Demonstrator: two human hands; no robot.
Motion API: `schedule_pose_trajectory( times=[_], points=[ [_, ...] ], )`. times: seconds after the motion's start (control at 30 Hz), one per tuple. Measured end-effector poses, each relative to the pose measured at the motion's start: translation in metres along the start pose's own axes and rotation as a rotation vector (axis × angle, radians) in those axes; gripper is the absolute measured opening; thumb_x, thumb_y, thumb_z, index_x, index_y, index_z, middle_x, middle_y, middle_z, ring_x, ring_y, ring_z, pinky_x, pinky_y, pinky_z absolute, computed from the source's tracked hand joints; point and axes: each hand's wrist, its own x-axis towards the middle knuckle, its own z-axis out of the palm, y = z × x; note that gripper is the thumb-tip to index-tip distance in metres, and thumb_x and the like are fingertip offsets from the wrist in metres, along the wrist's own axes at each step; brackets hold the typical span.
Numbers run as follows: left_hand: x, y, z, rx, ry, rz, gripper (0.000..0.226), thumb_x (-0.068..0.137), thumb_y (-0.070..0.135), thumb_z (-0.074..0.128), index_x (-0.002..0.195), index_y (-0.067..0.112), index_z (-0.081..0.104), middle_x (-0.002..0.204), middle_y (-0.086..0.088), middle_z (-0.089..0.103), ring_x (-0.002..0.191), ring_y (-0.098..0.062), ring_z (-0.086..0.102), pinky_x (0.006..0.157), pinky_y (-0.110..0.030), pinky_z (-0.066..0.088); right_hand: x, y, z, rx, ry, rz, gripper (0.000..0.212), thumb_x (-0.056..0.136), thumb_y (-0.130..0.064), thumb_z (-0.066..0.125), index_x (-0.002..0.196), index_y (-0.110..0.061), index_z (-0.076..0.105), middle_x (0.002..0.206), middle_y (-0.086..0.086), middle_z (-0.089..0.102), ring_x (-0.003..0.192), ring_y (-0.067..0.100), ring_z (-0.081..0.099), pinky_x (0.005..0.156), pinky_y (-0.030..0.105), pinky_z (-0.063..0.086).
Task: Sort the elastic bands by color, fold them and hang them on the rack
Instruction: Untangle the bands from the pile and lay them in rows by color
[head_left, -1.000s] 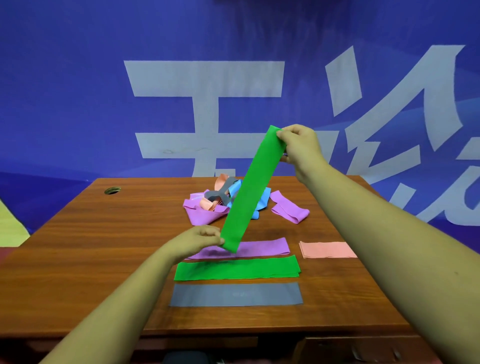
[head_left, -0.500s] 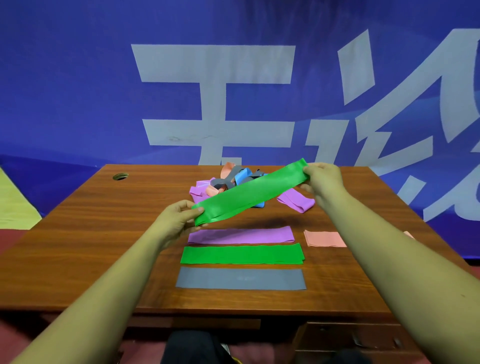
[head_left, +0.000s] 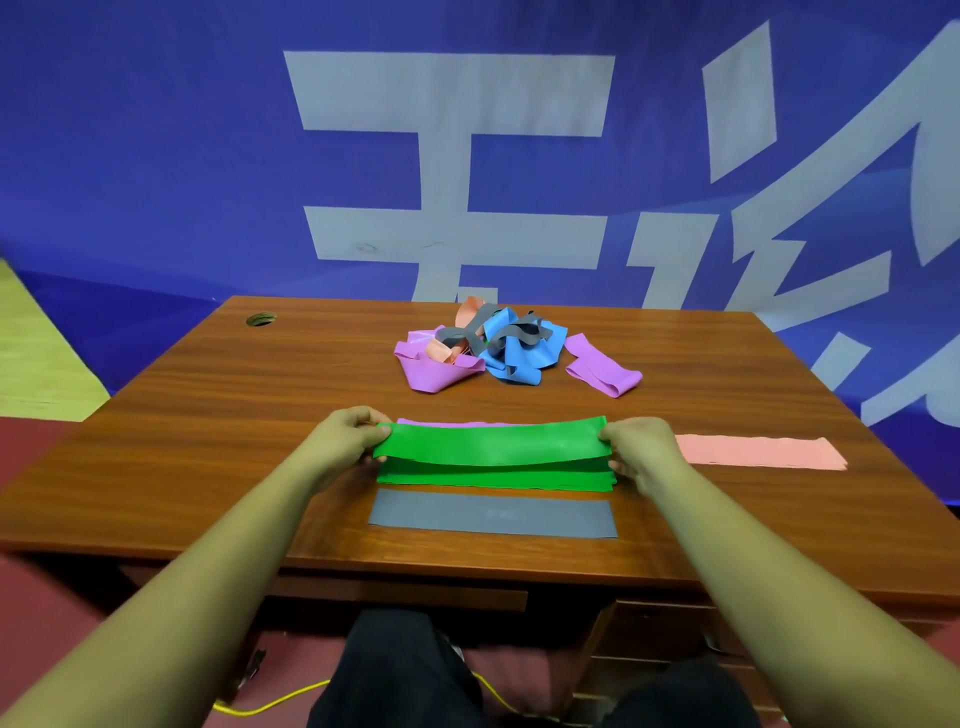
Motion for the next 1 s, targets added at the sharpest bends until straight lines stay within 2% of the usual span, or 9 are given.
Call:
schedule_pose_trajectory(
  times=[0.1,0.2,0.3,0.37,0.47,0.57,0.7,0.8,1.0],
  points=[
    [-0.004,-0.008,0.000,0.051,0.021,0.026,0.005,0.093,0.005,0.061,0.096,0.008,0.063,0.073,-0.012,0.063,0.050,-0.010,0.057,0.047,-0.017,0.043,0.004,0.015,0.001,-0.142,0.035,-0.045,0.007,0.084,-0.002,0.064,0.078,-0.006,0.064,0.082,0.015,0.062,0.062,0.023,0.051,0.059,0.033,0.044],
    [-0.003,-0.017,-0.002,0.130,0.047,0.038,0.009,0.088,0.007,0.069,0.094,0.010,0.063,0.071,-0.011,0.064,0.055,-0.015,0.060,0.056,-0.024,0.046,0.005,0.022,0.001,-0.308,0.063,-0.114,0.009,0.081,-0.007,0.070,0.089,-0.004,0.069,0.111,0.012,0.069,0.077,0.023,0.058,0.063,0.032,0.046],
    [0.002,-0.026,0.001,0.215,0.086,0.024,0.012,0.083,0.013,0.075,0.085,0.012,0.063,0.070,-0.012,0.067,0.062,-0.020,0.059,0.062,-0.029,0.042,0.006,0.026,0.001,-0.462,0.061,-0.180,0.014,0.083,-0.006,0.068,0.069,-0.006,0.064,0.141,0.008,0.055,0.094,0.027,0.063,0.062,0.024,0.039],
    [0.003,-0.028,0.007,0.270,0.115,0.021,0.013,0.083,0.015,0.075,0.083,0.012,0.063,0.071,-0.011,0.069,0.063,-0.018,0.060,0.060,-0.026,0.041,0.005,0.028,0.002,-0.511,0.057,-0.187,0.014,0.087,-0.005,0.065,0.073,-0.004,0.066,0.147,0.008,0.049,0.108,0.027,0.063,0.063,0.021,0.038],
    [0.004,-0.025,0.013,0.366,0.184,0.037,0.012,0.084,0.018,0.073,0.082,0.014,0.062,0.073,-0.006,0.070,0.066,-0.016,0.063,0.056,-0.025,0.040,0.006,0.030,0.006,-0.541,0.085,-0.222,0.008,0.089,-0.006,0.064,0.089,-0.002,0.071,0.140,0.012,0.056,0.118,0.026,0.060,0.071,0.021,0.039],
    [0.003,-0.022,0.018,0.451,0.217,0.060,0.012,0.084,0.020,0.073,0.082,0.015,0.062,0.074,-0.001,0.068,0.071,-0.017,0.062,0.054,-0.025,0.039,0.004,0.033,0.007,-0.539,0.121,-0.257,0.010,0.088,-0.004,0.062,0.082,-0.007,0.068,0.129,0.013,0.064,0.118,0.025,0.060,0.070,0.022,0.039],
    [0.001,-0.024,0.024,0.503,0.283,0.099,0.013,0.084,0.021,0.073,0.083,0.013,0.063,0.071,0.000,0.064,0.073,-0.018,0.059,0.060,-0.027,0.036,0.006,0.041,0.011,-0.598,0.137,-0.309,0.012,0.086,-0.004,0.061,0.078,-0.012,0.065,0.108,0.010,0.071,0.102,0.024,0.066,0.059,0.025,0.047],
    [0.001,-0.026,0.027,0.539,0.294,0.092,0.015,0.082,0.021,0.074,0.080,0.014,0.061,0.070,0.001,0.060,0.073,-0.018,0.057,0.062,-0.026,0.035,0.006,0.044,0.013,-0.633,0.152,-0.323,0.012,0.085,-0.005,0.059,0.078,-0.014,0.064,0.093,0.006,0.071,0.091,0.022,0.067,0.069,0.037,0.058],
    [0.006,-0.019,0.020,0.535,0.355,0.120,0.008,0.079,0.019,0.066,0.077,0.018,0.058,0.083,-0.006,0.061,0.081,-0.025,0.056,0.069,-0.031,0.042,0.002,0.035,0.010,-0.665,0.163,-0.438,0.011,0.081,-0.006,0.060,0.092,-0.006,0.063,0.100,0.014,0.066,0.094,0.030,0.059,0.073,0.034,0.048]
  ],
)
